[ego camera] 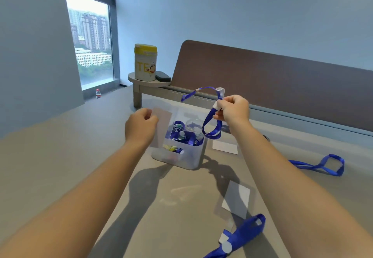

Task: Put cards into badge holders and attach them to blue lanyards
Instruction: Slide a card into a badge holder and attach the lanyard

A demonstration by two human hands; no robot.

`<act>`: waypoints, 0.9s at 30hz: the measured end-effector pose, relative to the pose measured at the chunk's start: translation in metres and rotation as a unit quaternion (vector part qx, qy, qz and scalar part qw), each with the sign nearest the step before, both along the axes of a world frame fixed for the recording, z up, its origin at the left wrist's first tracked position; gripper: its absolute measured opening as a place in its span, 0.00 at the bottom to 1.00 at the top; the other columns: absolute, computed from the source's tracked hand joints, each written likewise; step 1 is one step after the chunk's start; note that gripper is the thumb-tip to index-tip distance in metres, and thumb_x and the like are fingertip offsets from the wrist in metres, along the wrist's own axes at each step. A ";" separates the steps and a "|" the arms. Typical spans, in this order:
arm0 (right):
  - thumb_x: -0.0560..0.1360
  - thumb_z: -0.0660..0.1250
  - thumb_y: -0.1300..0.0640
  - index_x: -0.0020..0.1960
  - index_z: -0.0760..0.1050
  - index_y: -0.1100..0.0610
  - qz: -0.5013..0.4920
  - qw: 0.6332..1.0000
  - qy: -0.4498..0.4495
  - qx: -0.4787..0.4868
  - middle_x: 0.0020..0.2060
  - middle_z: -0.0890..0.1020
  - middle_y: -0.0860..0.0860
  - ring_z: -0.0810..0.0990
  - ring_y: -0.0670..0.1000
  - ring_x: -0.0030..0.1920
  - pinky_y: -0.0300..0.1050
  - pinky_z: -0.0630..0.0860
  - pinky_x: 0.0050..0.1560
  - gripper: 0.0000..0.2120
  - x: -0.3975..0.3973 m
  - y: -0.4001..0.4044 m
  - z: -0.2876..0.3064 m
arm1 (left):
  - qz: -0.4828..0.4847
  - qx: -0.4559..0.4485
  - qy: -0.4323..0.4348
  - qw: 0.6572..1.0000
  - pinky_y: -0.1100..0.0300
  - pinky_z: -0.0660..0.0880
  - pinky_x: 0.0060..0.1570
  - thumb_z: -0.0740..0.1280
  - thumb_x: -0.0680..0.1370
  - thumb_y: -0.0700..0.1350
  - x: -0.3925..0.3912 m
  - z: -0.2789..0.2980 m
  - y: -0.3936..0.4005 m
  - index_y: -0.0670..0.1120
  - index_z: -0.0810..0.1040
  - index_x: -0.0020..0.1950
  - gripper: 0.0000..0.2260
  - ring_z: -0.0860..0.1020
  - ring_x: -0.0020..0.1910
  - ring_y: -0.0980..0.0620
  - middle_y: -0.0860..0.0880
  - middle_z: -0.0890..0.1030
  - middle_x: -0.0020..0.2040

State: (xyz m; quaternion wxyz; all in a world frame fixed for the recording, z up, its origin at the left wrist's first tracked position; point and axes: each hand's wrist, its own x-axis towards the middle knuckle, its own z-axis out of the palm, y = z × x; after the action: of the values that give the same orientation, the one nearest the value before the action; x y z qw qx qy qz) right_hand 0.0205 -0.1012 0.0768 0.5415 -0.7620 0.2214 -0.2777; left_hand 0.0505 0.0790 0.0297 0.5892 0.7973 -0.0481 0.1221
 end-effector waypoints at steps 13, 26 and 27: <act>0.75 0.60 0.66 0.56 0.75 0.65 0.043 0.850 0.266 -0.452 0.55 0.79 0.61 0.78 0.60 0.54 0.49 0.75 0.50 0.11 0.054 0.035 -0.055 | 0.027 0.023 -0.017 0.999 0.56 0.68 0.43 0.58 0.78 0.40 0.032 -0.010 0.039 0.39 0.75 0.55 0.10 0.71 0.47 0.47 0.40 0.78 0.56; 0.76 0.57 0.70 0.65 0.73 0.60 0.154 0.837 0.291 -0.438 0.62 0.77 0.60 0.76 0.60 0.60 0.50 0.74 0.59 0.19 0.007 0.023 -0.039 | -0.024 0.089 -0.060 0.994 0.58 0.70 0.42 0.58 0.78 0.41 0.002 -0.004 0.016 0.40 0.75 0.57 0.11 0.71 0.46 0.49 0.40 0.78 0.59; 0.77 0.57 0.68 0.64 0.74 0.59 0.143 0.847 0.276 -0.431 0.62 0.77 0.59 0.76 0.59 0.60 0.50 0.73 0.60 0.18 -0.005 0.017 -0.038 | -0.035 0.098 -0.070 0.992 0.58 0.70 0.42 0.58 0.78 0.41 -0.004 -0.003 0.010 0.40 0.75 0.57 0.11 0.71 0.46 0.50 0.40 0.78 0.59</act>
State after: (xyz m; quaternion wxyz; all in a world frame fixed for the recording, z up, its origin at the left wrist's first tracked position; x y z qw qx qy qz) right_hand 0.0156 -0.0838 0.0392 0.1093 -0.9872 0.1084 -0.0423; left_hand 0.0464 0.0892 0.0270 0.5073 0.8384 -0.1290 0.1518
